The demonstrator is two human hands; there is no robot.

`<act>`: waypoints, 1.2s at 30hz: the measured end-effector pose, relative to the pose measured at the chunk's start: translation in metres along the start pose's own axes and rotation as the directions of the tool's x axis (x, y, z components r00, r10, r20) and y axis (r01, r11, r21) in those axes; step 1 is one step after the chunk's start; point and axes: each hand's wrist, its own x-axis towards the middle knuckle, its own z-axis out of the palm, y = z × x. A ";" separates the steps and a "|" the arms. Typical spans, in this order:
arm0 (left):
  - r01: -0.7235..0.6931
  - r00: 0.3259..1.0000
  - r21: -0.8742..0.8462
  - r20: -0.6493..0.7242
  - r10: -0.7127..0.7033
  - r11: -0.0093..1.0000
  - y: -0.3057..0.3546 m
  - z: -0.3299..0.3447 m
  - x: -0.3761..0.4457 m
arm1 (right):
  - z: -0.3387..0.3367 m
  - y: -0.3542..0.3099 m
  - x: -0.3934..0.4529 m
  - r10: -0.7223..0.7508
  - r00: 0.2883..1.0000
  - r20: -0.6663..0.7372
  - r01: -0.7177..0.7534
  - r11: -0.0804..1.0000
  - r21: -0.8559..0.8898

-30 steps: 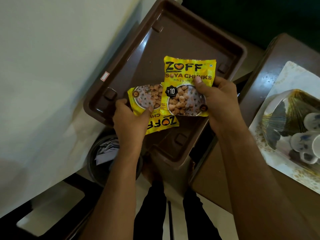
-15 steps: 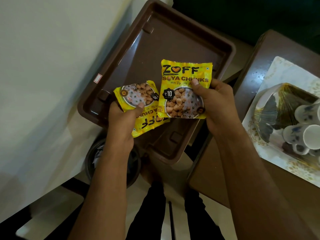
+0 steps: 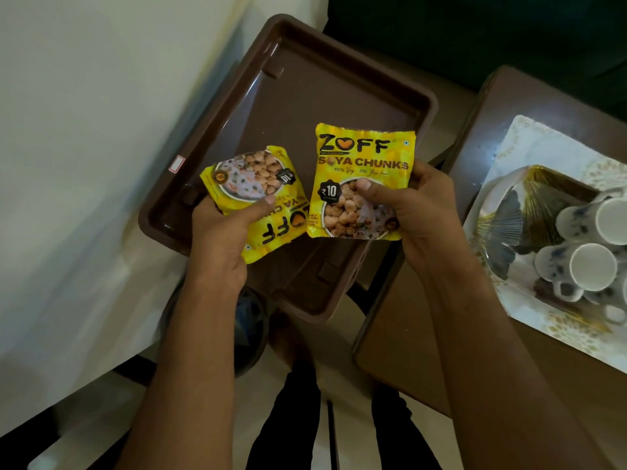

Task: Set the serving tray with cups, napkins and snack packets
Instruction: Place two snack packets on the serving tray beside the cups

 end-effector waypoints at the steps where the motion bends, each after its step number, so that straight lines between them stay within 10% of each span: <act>1: 0.010 1.000 -0.065 -0.026 -0.012 0.998 -0.001 0.003 0.000 | -0.002 0.001 0.000 0.002 1.000 0.000 -0.002 1.000 0.004; 7: 0.113 0.988 -0.252 -0.072 -0.135 0.961 -0.016 0.025 -0.009 | -0.010 0.008 -0.002 0.004 1.000 -0.006 -0.004 1.000 0.023; 10: 0.153 0.971 -0.005 -0.184 -0.151 0.988 -0.028 0.029 -0.018 | -0.010 0.010 -0.003 0.009 1.000 0.002 -0.009 1.000 0.023; 13: 0.043 0.921 0.498 -0.356 0.159 0.866 -0.035 0.028 -0.029 | -0.011 0.010 -0.004 0.005 1.000 0.013 -0.005 1.000 0.026; 17: -0.366 0.797 0.844 0.067 0.600 0.392 -0.021 0.025 -0.028 | -0.013 0.008 -0.003 -0.007 1.000 0.006 0.007 1.000 0.019; 21: -0.602 0.745 0.785 0.489 0.454 0.143 -0.003 0.034 -0.007 | -0.012 0.008 -0.002 -0.006 1.000 0.005 0.006 1.000 0.012; 25: -0.617 0.728 0.785 0.596 0.339 -0.054 -0.003 0.043 0.009 | -0.010 0.008 -0.003 -0.011 1.000 0.003 0.011 1.000 -0.003; 36: -0.315 0.874 0.948 0.312 0.372 -0.054 0.002 0.041 0.024 | -0.012 0.013 -0.004 -0.002 1.000 -0.020 0.002 1.000 -0.004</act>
